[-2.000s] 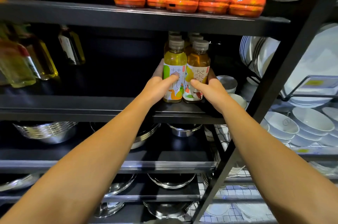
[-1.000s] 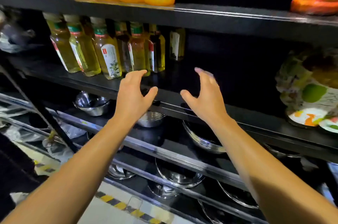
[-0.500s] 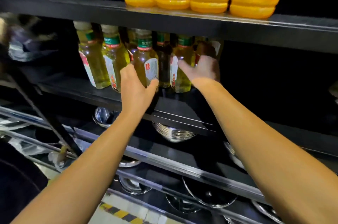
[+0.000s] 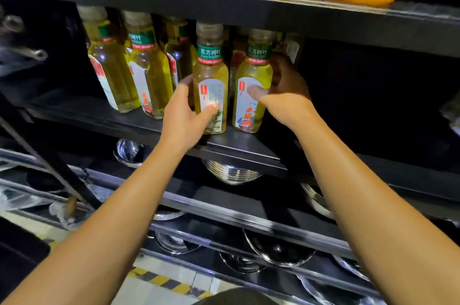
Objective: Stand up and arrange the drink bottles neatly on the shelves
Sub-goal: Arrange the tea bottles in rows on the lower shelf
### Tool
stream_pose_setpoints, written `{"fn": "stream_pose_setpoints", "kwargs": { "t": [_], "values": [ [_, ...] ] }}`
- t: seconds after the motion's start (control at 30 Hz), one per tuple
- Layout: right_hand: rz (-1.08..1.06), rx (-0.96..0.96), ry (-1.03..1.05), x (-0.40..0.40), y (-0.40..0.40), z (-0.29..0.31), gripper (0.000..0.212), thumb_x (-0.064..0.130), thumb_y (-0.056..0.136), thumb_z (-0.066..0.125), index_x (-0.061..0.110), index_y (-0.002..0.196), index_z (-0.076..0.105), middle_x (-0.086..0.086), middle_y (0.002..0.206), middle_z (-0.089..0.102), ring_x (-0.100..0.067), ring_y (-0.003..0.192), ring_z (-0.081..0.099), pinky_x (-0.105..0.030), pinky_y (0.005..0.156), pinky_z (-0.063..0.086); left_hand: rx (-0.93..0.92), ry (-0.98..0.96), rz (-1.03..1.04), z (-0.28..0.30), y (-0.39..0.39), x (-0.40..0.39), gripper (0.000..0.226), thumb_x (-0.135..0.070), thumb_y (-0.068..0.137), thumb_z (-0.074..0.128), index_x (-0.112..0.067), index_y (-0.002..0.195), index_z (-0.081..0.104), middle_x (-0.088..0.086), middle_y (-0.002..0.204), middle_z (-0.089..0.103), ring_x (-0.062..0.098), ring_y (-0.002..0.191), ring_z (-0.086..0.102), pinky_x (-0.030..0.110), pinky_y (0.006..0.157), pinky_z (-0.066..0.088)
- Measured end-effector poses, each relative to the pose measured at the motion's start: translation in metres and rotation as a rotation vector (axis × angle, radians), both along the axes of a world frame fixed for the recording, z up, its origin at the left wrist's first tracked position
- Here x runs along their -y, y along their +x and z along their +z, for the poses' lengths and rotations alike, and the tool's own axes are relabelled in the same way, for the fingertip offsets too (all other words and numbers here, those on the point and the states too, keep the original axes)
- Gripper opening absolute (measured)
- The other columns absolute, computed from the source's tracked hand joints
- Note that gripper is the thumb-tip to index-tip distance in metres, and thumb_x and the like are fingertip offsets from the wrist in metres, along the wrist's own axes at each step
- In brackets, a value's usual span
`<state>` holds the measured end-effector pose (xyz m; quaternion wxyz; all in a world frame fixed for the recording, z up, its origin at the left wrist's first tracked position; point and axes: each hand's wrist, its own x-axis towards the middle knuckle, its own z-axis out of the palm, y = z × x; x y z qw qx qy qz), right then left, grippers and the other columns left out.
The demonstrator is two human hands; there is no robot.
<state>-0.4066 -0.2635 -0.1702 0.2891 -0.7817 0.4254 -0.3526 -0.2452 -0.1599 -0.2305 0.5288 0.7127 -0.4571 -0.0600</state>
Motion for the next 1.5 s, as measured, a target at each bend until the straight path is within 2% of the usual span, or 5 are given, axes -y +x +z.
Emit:
{"fn": "stream_pose_setpoints", "kwargs": {
  "t": [0.23,0.6,0.8,1.2,1.5],
  "values": [
    [0.115,0.175,0.157,-0.009,-0.04,-0.008,0.07,0.015,0.083,0.074,0.033,0.142,0.04,0.022,0.111,0.059,0.008,0.097,0.06,-0.016,0.084,0.053,-0.003,0.037,-0.173,0.0,-0.021,0.006,0.068,-0.026,0.087,0.073,-0.015,0.144,0.038,-0.005,0.124,0.062,0.007,0.112,0.059,0.009,0.085,0.047],
    [-0.086,0.159,0.16,-0.016,-0.104,-0.029,0.045,0.029,0.087,0.072,0.027,0.124,0.047,0.014,0.103,0.063,-0.004,0.097,0.063,-0.022,0.078,0.052,0.043,0.082,-0.271,0.011,-0.072,0.031,0.071,-0.028,0.081,0.078,-0.022,0.141,0.042,-0.021,0.106,0.059,-0.013,0.089,0.054,0.004,0.08,0.042],
    [-0.3,0.135,0.154,-0.006,-0.192,-0.032,0.032,0.031,0.09,0.068,0.012,0.114,0.059,-0.002,0.105,0.068,-0.013,0.095,0.065,-0.033,0.08,0.056,0.067,0.096,-0.38,0.006,-0.16,0.075,0.061,-0.035,0.081,0.078,-0.013,0.132,0.053,-0.008,0.096,0.065,0.007,0.082,0.059,0.003,0.064,0.038],
    [-0.496,0.175,-0.011,0.029,-0.279,-0.055,0.048,0.026,0.086,0.07,0.014,0.129,0.051,-0.004,0.113,0.066,-0.019,0.1,0.063,-0.032,0.083,0.053,-0.114,0.006,-0.435,0.002,-0.269,0.129,0.077,-0.033,0.074,0.084,-0.027,0.14,0.043,-0.005,0.123,0.064,0.01,0.107,0.062,0.032,0.093,0.054],
    [-0.492,0.186,-0.022,0.058,-0.295,-0.062,0.056,0.022,0.087,0.073,0.016,0.138,0.051,0.001,0.119,0.063,-0.017,0.105,0.06,-0.028,0.085,0.048,-0.056,-0.048,-0.411,-0.007,-0.274,0.155,0.067,-0.023,0.077,0.082,-0.02,0.136,0.05,-0.001,0.126,0.062,0.012,0.112,0.059,0.024,0.094,0.048]
  ]
}}
